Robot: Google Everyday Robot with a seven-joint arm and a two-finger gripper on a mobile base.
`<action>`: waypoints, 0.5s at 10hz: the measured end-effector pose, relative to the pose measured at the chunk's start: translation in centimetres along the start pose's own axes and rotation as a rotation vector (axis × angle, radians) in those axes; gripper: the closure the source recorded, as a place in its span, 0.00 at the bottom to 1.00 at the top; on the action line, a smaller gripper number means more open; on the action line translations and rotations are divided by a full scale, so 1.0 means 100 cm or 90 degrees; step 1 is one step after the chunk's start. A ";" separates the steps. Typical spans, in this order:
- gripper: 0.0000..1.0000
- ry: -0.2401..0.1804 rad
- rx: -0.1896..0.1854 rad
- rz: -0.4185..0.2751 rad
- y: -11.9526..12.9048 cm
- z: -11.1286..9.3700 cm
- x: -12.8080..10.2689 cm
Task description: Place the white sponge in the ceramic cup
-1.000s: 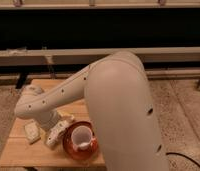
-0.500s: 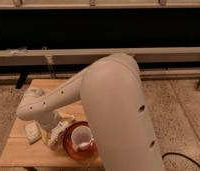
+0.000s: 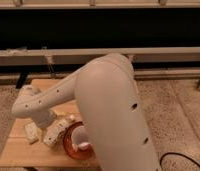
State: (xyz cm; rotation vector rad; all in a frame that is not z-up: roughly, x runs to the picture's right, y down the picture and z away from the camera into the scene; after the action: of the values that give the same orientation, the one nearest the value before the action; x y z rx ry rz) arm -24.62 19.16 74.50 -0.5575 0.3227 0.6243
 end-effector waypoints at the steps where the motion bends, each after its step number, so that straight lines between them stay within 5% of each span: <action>1: 0.08 -0.007 -0.003 -0.008 0.003 -0.002 -0.009; 5: 0.08 -0.028 -0.025 -0.045 0.036 -0.004 -0.052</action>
State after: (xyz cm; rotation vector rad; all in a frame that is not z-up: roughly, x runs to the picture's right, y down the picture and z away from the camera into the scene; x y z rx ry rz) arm -30.94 19.00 75.07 -0.5887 0.2483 0.5751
